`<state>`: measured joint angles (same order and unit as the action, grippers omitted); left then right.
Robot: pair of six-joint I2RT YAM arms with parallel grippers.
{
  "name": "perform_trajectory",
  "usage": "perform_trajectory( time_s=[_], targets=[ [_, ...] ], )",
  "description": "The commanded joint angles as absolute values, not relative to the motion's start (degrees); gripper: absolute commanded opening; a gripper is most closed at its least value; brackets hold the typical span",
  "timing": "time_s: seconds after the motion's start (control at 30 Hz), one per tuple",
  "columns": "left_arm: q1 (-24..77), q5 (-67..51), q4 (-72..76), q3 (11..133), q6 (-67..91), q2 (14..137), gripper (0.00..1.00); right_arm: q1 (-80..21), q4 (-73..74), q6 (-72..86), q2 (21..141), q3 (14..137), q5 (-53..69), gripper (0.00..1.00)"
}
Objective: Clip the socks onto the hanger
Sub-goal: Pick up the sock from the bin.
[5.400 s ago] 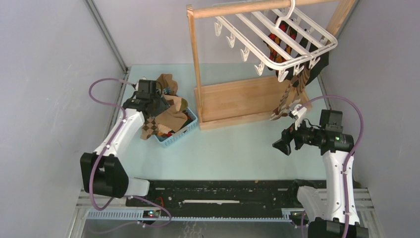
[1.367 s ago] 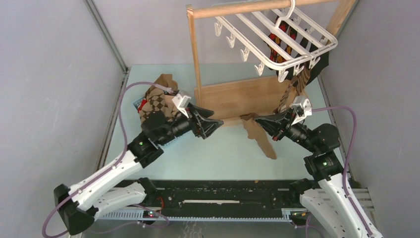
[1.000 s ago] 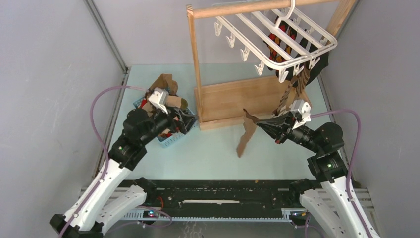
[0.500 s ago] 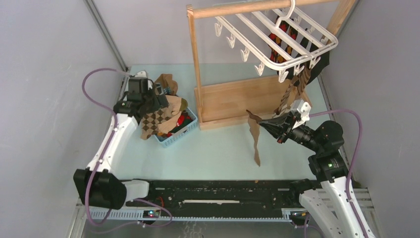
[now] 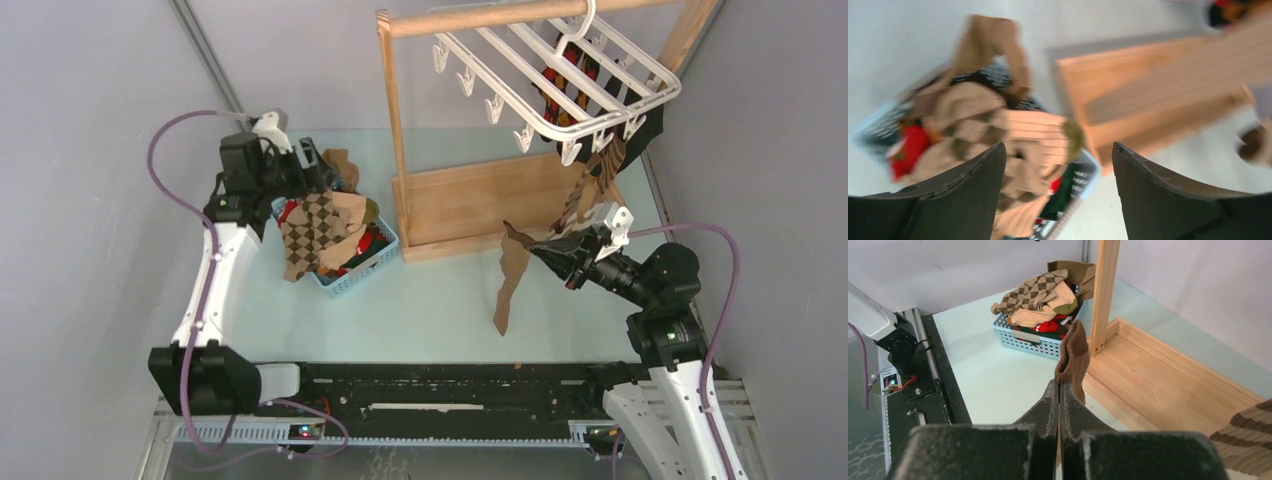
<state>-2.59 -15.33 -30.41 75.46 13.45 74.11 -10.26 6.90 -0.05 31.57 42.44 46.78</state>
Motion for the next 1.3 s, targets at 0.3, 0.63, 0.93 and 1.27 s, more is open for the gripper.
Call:
perform_trajectory(
  time_s=[0.3, 0.63, 0.93, 1.27],
  targets=[
    [8.57, -48.25, 16.76, 44.89, 12.98, 44.91, 0.93, -0.73, 25.71, -16.35, 33.87, 55.55, 60.70, 0.00],
    [19.34, -55.22, 27.90, 51.32, 19.73, 49.28, 0.95, 2.47, 29.91, -19.53, 34.89, 58.88, 66.73, 0.00],
    [37.27, -43.98, 37.39, 46.68, 7.88, 56.32, 0.96, 4.44, 32.02, -17.99, 32.75, 58.96, 68.48, 0.00],
    [45.62, -41.75, 56.52, 51.83, 15.28, 75.46, 0.93, 5.01, 29.36, -15.30, 31.75, 58.94, 69.70, 0.00]
  ],
)
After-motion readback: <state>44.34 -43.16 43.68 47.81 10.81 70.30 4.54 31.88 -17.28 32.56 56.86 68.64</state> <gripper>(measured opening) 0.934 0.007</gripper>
